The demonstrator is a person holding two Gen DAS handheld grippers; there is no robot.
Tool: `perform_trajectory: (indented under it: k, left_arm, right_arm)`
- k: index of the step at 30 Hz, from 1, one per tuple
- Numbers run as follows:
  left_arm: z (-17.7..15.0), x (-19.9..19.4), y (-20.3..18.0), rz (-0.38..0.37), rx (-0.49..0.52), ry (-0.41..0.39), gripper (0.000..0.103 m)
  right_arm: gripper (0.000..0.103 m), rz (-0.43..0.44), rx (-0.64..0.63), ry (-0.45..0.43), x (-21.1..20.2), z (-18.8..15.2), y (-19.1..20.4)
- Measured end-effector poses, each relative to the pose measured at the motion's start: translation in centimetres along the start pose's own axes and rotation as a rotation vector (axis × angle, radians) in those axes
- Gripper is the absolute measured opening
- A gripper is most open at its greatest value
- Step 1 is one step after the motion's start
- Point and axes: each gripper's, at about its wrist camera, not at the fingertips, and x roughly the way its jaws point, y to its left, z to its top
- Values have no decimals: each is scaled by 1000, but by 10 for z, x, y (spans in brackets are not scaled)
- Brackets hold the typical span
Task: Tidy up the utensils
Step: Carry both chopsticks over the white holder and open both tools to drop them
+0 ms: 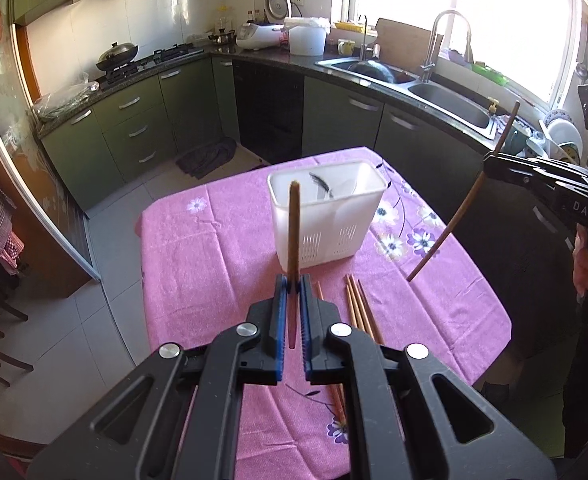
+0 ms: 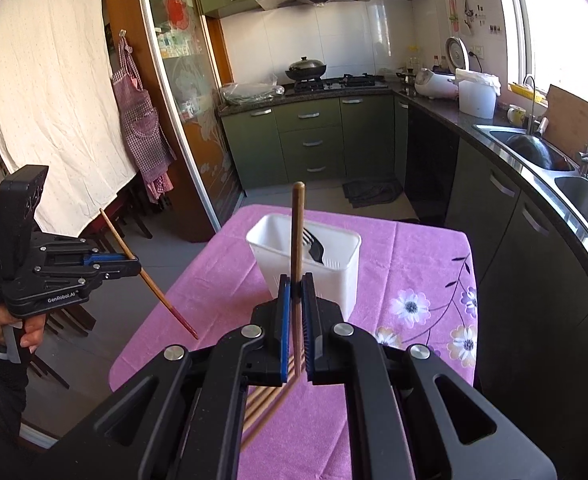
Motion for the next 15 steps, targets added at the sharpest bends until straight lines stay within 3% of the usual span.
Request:
perform_trajectory:
  k: [8, 11, 15]
  left_arm:
    - [82, -31, -3, -27, -12, -198, 6]
    - [104, -15, -5, -32, -24, -236, 6]
    - [116, 27, -6, -42, -49, -217, 6]
  right_arm:
    - [6, -30, 19, -135, 1, 79, -8]
    - [6, -68, 23, -133, 21, 93, -16]
    - [7, -93, 17, -69, 64, 89, -23]
